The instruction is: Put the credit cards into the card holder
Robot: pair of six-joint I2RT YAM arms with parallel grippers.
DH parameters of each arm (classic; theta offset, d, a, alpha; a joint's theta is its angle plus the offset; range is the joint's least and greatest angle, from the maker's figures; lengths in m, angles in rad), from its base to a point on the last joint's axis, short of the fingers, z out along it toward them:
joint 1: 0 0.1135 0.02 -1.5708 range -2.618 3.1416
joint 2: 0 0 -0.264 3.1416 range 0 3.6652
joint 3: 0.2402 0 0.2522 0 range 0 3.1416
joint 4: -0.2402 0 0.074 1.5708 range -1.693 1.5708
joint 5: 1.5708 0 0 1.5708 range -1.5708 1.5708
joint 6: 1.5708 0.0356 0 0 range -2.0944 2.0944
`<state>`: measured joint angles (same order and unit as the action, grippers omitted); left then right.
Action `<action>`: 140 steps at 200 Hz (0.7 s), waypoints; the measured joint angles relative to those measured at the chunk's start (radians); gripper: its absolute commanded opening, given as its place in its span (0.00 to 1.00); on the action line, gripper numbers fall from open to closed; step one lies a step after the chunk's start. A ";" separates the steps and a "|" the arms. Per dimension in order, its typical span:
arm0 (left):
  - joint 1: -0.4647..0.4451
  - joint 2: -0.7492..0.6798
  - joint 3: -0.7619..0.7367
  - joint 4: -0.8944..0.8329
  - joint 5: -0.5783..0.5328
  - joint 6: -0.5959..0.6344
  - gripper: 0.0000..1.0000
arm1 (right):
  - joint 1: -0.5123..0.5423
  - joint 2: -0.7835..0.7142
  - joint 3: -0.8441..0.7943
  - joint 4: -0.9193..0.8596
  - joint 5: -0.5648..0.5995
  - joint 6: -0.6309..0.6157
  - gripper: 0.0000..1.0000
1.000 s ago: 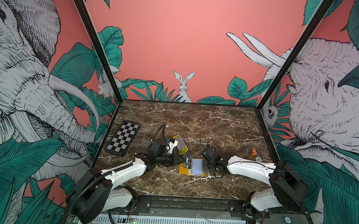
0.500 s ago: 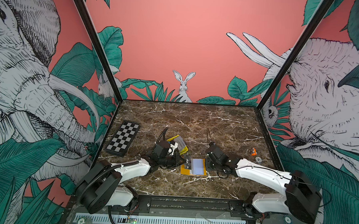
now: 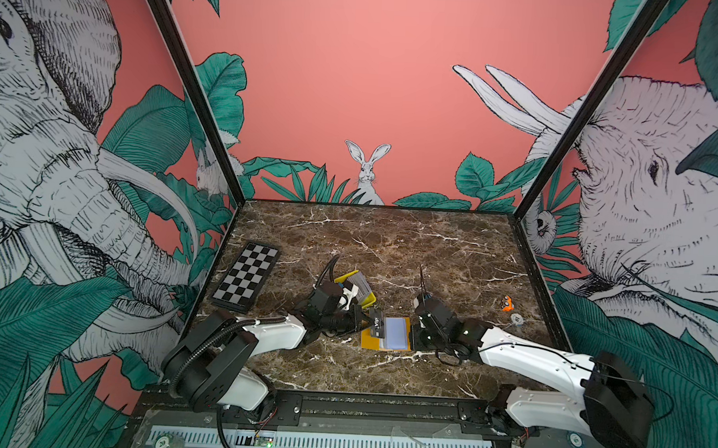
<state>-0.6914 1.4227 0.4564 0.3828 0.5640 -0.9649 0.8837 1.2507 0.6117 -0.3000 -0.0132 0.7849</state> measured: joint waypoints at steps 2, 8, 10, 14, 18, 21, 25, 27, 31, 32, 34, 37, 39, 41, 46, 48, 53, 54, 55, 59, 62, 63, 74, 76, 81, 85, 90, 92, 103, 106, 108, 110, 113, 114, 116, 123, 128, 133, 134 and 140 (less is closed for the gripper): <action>0.000 0.000 0.000 0.000 0.001 0.002 0.00 | 0.000 0.005 0.000 0.002 0.000 0.000 0.11; 0.000 0.003 0.000 0.002 0.002 0.008 0.00 | 0.000 0.021 0.000 0.005 -0.002 0.002 0.11; 0.000 0.004 0.000 0.003 0.003 0.009 0.00 | 0.000 0.026 0.000 0.005 -0.002 0.003 0.11; 0.000 0.006 0.000 0.004 0.004 0.013 0.00 | 0.000 0.035 0.001 0.006 -0.002 0.005 0.11; 0.000 0.008 0.000 0.005 0.005 0.016 0.00 | 0.000 0.044 0.001 0.007 -0.003 0.006 0.10; 0.000 0.010 0.000 0.005 0.006 0.018 0.00 | 0.000 0.050 0.001 0.008 -0.002 0.009 0.10; 0.000 0.013 0.000 0.005 0.008 0.020 0.00 | 0.000 0.059 0.001 0.010 -0.003 0.010 0.09; 0.000 0.014 0.000 0.005 0.008 0.021 0.00 | 0.000 0.063 0.001 0.011 -0.002 0.012 0.09; 0.000 0.018 0.000 0.006 0.011 0.024 0.00 | 0.000 0.069 0.001 0.011 -0.002 0.013 0.09; 0.000 0.018 0.000 0.006 0.011 0.024 0.00 | 0.000 0.072 0.001 0.012 -0.002 0.014 0.09; 0.000 0.020 0.000 0.006 0.012 0.024 0.00 | 0.000 0.076 0.001 0.012 -0.002 0.014 0.09; 0.000 0.023 0.000 0.006 0.013 0.026 0.00 | 0.000 0.080 0.001 0.012 -0.002 0.015 0.09; 0.000 0.025 0.000 0.006 0.014 0.027 0.00 | 0.000 0.083 0.002 0.012 -0.002 0.016 0.09; 0.000 0.027 0.000 0.008 0.014 0.027 0.00 | 0.000 0.086 0.002 0.012 -0.002 0.016 0.09; 0.000 0.032 0.000 0.010 0.016 0.028 0.00 | 0.000 0.091 0.002 0.013 -0.002 0.017 0.08; 0.000 0.035 0.000 0.011 0.017 0.028 0.00 | 0.000 0.093 0.002 0.013 -0.002 0.017 0.08; 0.000 0.040 0.000 0.014 0.019 0.028 0.00 | 0.000 0.097 0.002 0.013 -0.002 0.018 0.08; 0.000 0.042 0.000 0.015 0.019 0.028 0.00 | 0.000 0.098 0.002 0.013 -0.002 0.018 0.08; 0.000 0.043 0.000 0.015 0.019 0.028 0.00 | 0.000 0.099 0.002 0.013 -0.002 0.018 0.08; 0.000 0.047 0.000 0.019 0.020 0.028 0.00 | 0.000 0.101 0.002 0.013 -0.002 0.019 0.08; 0.000 0.050 0.000 0.021 0.020 0.028 0.00 | 0.000 0.103 0.002 0.014 -0.001 0.019 0.08; 0.000 0.051 0.000 0.023 0.021 0.028 0.00 | 0.000 0.103 0.002 0.014 -0.001 0.019 0.08; 0.000 0.063 0.000 0.036 0.022 0.027 0.00 | 0.000 0.105 0.002 0.014 0.001 0.019 0.08; 0.000 0.064 0.000 0.039 0.022 0.027 0.00 | 0.001 0.105 0.002 0.014 0.001 0.019 0.08; 0.000 0.069 0.000 0.044 0.023 0.027 0.00 | 0.001 0.105 0.002 0.014 0.002 0.019 0.08; 0.000 0.072 0.000 0.049 0.027 0.027 0.00 | 0.001 0.105 0.002 0.014 0.002 0.019 0.08; 0.000 0.076 0.000 0.056 0.031 0.026 0.00 | 0.002 0.105 0.002 0.014 0.002 0.019 0.08; 0.000 0.078 0.000 0.058 0.032 0.026 0.00 | 0.002 0.105 0.002 0.014 0.003 0.019 0.08; 0.000 0.087 0.000 0.073 0.041 0.023 0.00 | 0.004 0.105 0.002 0.015 0.005 0.019 0.08; 0.000 0.089 0.000 0.076 0.043 0.022 0.00 | 0.005 0.105 0.002 0.015 0.005 0.019 0.08; 0.000 0.091 0.000 0.078 0.045 0.021 0.00 | 0.005 0.105 0.002 0.015 0.006 0.019 0.08; 0.000 0.092 0.000 0.081 0.046 0.020 0.00 | 0.006 0.105 0.002 0.015 0.006 0.019 0.08; 0.000 0.094 0.000 0.082 0.047 0.019 0.00 | 0.006 0.105 0.002 0.015 0.006 0.019 0.08; 0.000 0.094 0.000 0.083 0.047 0.019 0.00 | 0.006 0.106 0.002 0.015 0.006 0.019 0.08; 0.000 0.095 0.000 0.085 0.048 0.019 0.00 | 0.007 0.106 0.002 0.015 0.006 0.019 0.08; 0.000 0.100 0.000 0.092 0.049 0.018 0.00 | 0.007 0.106 0.002 0.015 0.009 0.019 0.08; 0.000 0.102 0.000 0.095 0.049 0.016 0.00 | 0.008 0.106 0.002 0.015 0.010 0.019 0.08; 0.000 0.104 0.000 0.097 0.049 0.015 0.00 | 0.008 0.106 0.002 0.015 0.011 0.019 0.08; 0.000 0.104 0.000 0.098 0.049 0.015 0.00 | 0.008 0.106 0.002 0.015 0.012 0.019 0.08; 0.000 0.106 -0.001 0.100 0.049 0.015 0.00 | 0.009 0.107 0.002 0.015 0.014 0.019 0.07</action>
<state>-0.6914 1.5291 0.4557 0.4824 0.6132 -0.9501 0.8925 1.3575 0.6132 -0.2848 0.0010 0.8043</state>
